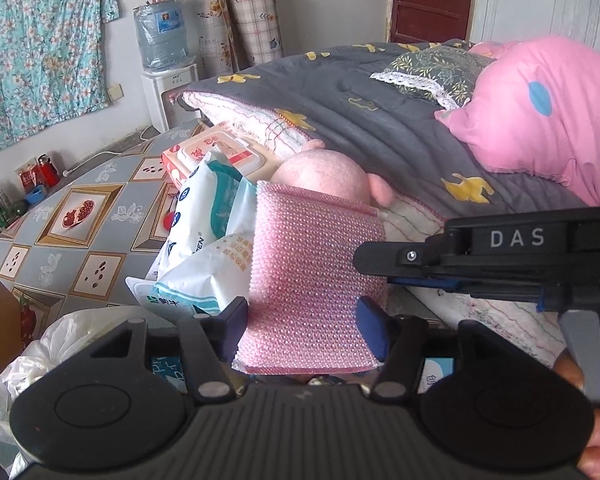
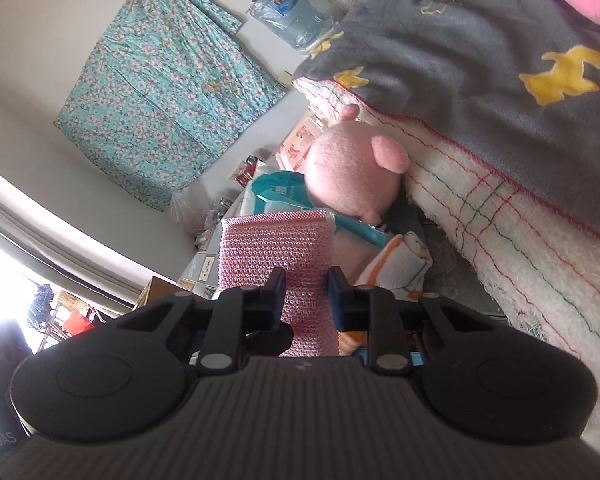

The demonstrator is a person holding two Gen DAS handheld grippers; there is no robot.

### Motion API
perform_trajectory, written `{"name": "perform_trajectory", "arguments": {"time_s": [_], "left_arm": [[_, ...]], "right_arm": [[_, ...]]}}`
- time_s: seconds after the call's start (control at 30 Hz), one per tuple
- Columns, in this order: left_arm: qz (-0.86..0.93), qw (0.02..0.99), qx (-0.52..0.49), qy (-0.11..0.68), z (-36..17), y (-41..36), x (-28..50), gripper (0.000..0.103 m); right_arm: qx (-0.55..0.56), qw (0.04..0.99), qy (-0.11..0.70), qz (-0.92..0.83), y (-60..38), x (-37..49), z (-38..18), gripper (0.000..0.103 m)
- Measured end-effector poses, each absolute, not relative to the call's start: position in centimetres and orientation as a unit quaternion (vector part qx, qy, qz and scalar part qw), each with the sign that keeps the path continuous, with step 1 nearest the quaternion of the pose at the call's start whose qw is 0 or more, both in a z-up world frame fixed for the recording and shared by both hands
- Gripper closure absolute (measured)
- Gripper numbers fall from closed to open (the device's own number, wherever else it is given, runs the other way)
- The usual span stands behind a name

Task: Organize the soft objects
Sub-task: 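Close the right gripper on the pink sponge pad and lift it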

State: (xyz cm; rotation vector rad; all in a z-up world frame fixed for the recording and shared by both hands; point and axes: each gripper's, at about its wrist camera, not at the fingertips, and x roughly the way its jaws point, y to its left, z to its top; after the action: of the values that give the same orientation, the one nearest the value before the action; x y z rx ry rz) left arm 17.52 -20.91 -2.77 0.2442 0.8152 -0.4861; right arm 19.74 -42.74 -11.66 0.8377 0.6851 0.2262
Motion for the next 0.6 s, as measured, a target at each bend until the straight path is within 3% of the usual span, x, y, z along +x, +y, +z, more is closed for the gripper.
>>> {"name": "perform_trajectory", "arguments": {"time_s": [0.17, 0.6], "left_arm": [[-0.243, 0.885, 0.108, 0.383, -2.0, -20.3, 16.3, 0.035], [-0.242, 0.908, 0.055, 0.338, 2.7, -15.4, 12.5, 0.035]], "right_arm": [[0.388, 0.860, 0.311, 0.117, -42.4, 18.2, -10.3, 0.086], [0.347, 0.885, 0.262, 0.167, -39.2, 13.9, -3.7, 0.087]]}}
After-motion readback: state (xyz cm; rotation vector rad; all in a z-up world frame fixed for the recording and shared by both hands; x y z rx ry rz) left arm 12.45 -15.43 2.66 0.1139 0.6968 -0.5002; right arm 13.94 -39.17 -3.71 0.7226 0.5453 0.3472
